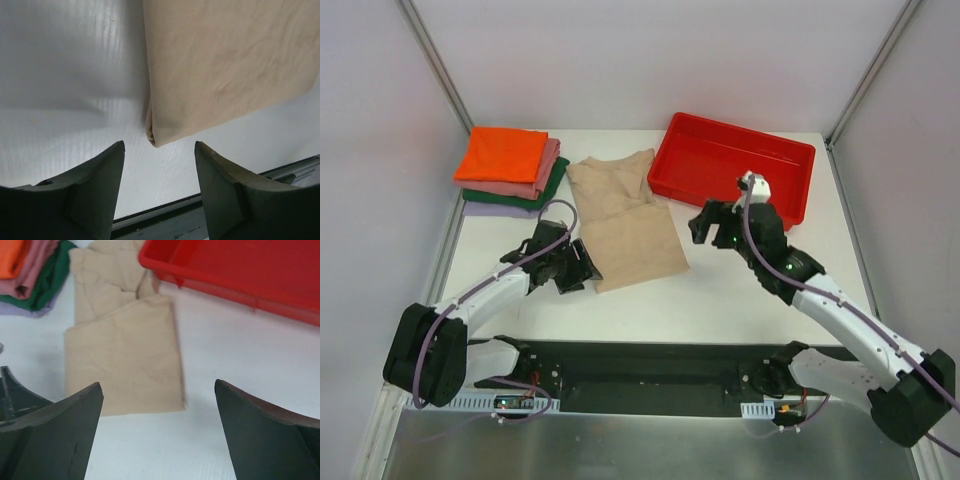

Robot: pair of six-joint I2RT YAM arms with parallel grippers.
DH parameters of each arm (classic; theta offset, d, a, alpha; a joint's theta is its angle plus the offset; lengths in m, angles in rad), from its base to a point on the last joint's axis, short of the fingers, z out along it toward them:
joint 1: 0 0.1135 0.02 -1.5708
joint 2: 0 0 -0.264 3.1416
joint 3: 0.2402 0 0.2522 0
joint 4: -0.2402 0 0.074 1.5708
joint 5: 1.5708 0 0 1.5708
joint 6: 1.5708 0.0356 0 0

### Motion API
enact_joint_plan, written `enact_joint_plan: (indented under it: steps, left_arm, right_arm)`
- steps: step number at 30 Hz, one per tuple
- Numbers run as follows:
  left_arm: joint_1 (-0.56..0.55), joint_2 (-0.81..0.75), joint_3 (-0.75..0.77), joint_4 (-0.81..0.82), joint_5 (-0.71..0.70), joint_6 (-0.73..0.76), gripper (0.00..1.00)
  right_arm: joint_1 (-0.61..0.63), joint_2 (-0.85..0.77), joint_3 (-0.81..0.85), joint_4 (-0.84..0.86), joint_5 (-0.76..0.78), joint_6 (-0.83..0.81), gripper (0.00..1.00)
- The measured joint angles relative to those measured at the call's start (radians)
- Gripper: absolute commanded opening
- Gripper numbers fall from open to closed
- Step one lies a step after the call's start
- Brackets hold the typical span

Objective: Fold and stack the t-shirts
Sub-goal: Grab one side of the 2/3 rectangular tshirt with both arms

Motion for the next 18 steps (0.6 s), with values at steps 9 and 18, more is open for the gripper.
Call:
enact_joint_plan:
  steps: [9,18]
  left_arm:
    - [-0.003,0.124,-0.022,0.095,0.07,-0.006,0.36]
    - [-0.009,0.196,-0.022,0.135,0.077,-0.018,0.0]
  right_arm:
    - [-0.03,-0.122,-0.316,0.029,0.077,0.127,0.96]
    - [-0.035,-0.076,-0.316,0.076,0.08,0.167,0.96]
